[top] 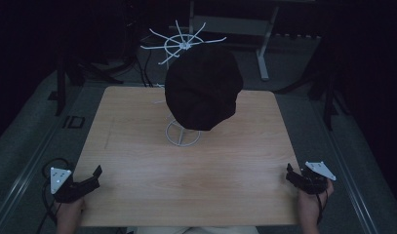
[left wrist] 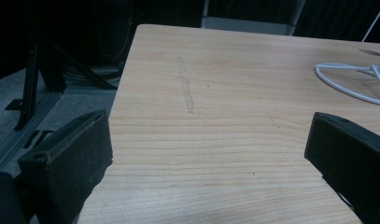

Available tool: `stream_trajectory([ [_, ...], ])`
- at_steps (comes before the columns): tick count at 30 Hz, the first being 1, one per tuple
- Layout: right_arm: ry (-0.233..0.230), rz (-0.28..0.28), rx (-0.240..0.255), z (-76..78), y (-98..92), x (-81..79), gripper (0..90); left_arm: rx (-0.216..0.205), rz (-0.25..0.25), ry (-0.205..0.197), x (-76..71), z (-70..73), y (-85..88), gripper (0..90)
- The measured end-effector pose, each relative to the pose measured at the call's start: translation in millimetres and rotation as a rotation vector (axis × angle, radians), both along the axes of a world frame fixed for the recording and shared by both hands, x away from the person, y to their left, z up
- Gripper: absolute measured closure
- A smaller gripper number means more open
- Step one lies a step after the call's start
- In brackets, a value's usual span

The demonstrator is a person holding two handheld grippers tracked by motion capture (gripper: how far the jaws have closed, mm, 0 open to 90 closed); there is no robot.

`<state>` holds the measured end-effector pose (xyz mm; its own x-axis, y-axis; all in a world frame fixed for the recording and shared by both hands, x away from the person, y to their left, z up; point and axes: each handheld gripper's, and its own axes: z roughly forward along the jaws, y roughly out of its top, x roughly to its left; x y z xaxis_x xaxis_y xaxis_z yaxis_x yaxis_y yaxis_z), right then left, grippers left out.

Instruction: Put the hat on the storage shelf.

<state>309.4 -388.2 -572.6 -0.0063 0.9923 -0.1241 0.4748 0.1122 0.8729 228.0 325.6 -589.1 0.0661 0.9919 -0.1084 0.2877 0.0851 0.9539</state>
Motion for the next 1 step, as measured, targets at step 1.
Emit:
stream_trajectory([
  [1,0.002,0.003,0.001,0.0,0.0,0.2,15.1,-0.001,0.0,0.0,0.0,0.0,0.0,1.5],
])
